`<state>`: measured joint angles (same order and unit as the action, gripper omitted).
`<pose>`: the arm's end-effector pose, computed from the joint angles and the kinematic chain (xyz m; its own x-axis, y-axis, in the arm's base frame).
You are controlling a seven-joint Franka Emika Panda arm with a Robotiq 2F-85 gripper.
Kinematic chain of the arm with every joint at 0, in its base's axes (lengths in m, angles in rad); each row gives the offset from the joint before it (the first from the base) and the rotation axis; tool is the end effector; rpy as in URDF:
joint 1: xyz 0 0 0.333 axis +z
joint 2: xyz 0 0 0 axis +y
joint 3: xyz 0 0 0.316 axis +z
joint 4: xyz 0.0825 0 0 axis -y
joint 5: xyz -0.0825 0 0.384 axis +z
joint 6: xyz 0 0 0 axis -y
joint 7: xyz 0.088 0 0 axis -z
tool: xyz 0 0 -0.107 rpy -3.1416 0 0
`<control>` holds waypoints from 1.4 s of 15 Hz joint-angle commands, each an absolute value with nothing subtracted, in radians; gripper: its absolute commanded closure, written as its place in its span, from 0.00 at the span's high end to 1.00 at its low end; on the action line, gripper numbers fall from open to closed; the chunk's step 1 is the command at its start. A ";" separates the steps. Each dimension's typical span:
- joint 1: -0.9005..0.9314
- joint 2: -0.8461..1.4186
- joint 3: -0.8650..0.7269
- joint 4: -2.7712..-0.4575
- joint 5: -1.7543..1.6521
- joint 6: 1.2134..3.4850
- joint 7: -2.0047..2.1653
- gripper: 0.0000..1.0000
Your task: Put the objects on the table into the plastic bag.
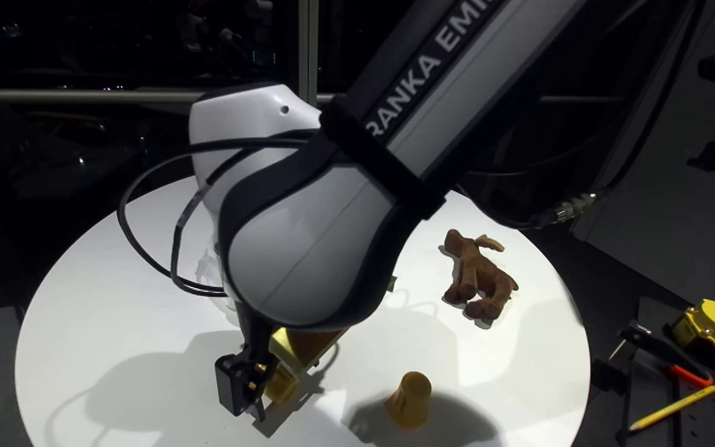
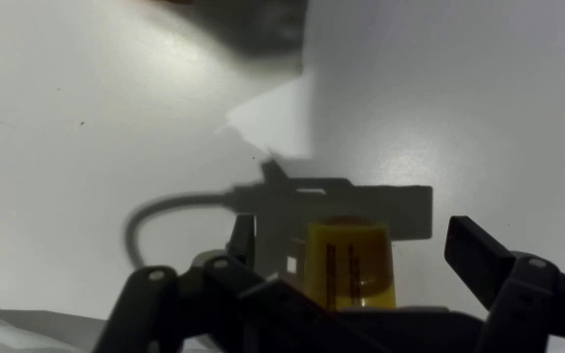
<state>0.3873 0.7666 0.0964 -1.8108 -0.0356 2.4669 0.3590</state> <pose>0.5586 0.2914 0.1089 0.9847 0.1296 -0.1161 0.1297 -0.9915 -0.0073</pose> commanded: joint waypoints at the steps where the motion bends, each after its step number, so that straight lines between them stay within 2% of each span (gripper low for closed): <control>1: 0.408 0.797 0.078 -1.770 -0.061 2.508 0.345 1.00; 3: 0.415 0.810 0.069 -1.755 -0.074 2.522 0.347 1.00; 4: 0.417 0.816 0.066 -1.748 -0.080 2.527 0.348 0.75; 5: 0.416 0.819 0.066 -1.743 -0.083 2.527 0.346 0.73; 10: 0.435 0.834 0.041 -1.725 -0.107 2.536 0.361 0.34; 12: 0.437 0.832 0.035 -1.724 -0.111 2.532 0.365 0.22; 17: 0.465 0.759 0.012 -1.746 -0.102 2.506 0.438 0.22; 21: 0.514 0.637 -0.058 -1.803 -0.140 2.583 0.559 0.22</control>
<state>0.4672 0.7530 0.0050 -1.7351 -0.1011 2.5332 0.4567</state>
